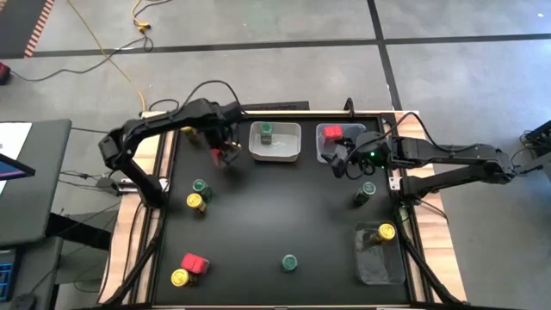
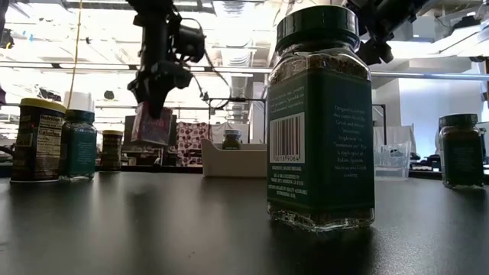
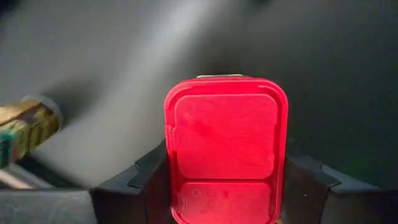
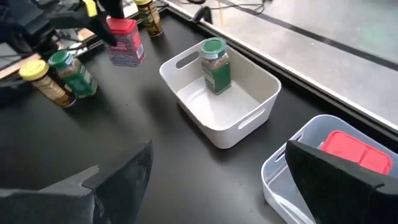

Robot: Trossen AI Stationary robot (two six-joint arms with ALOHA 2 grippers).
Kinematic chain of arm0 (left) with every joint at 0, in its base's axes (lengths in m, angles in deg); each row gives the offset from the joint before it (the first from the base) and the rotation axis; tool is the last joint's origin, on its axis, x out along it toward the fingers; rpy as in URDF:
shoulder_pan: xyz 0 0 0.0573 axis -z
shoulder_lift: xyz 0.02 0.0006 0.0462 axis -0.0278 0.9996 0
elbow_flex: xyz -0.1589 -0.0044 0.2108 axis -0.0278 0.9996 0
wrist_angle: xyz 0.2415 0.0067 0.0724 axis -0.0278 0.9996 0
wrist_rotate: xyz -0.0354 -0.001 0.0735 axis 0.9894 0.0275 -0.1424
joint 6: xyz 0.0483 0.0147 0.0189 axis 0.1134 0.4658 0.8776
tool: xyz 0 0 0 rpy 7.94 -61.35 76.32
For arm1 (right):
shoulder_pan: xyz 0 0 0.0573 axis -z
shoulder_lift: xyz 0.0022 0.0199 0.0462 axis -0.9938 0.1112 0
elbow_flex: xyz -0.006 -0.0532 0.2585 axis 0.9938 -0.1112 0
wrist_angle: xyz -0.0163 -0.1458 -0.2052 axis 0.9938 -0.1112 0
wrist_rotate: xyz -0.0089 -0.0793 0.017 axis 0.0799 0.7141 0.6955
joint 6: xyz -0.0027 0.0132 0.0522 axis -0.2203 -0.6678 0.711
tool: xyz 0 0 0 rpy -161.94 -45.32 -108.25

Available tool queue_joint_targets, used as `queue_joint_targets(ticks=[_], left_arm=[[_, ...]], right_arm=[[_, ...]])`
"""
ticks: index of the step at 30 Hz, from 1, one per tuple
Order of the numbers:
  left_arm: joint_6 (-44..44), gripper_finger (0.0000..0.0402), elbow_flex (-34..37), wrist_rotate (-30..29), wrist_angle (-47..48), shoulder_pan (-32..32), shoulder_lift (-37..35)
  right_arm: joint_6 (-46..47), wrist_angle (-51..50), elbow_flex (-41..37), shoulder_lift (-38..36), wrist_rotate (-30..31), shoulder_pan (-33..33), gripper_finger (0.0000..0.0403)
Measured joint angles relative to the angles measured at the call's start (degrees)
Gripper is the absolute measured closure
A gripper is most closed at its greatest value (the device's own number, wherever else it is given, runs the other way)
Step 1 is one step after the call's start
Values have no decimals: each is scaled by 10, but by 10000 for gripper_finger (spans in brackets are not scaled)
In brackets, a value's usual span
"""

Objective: Sort spices by type
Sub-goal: Put the top red seasoning can into the transparent bin

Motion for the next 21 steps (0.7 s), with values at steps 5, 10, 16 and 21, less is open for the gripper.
queue_joint_targets(ticks=[5,10,16,21], left_arm=[[75,185,-17,10,-12,46,0],[94,185,-22,10,-55,79,0],[102,185,-23,18,-127,115,22],[102,185,-43,34,-157,140,66]], right_arm=[[-14,0,0,0,-10,0,10],[-47,0,0,0,-37,0,14],[-56,0,0,0,-50,0,31],[-59,0,0,0,-50,0,34]])
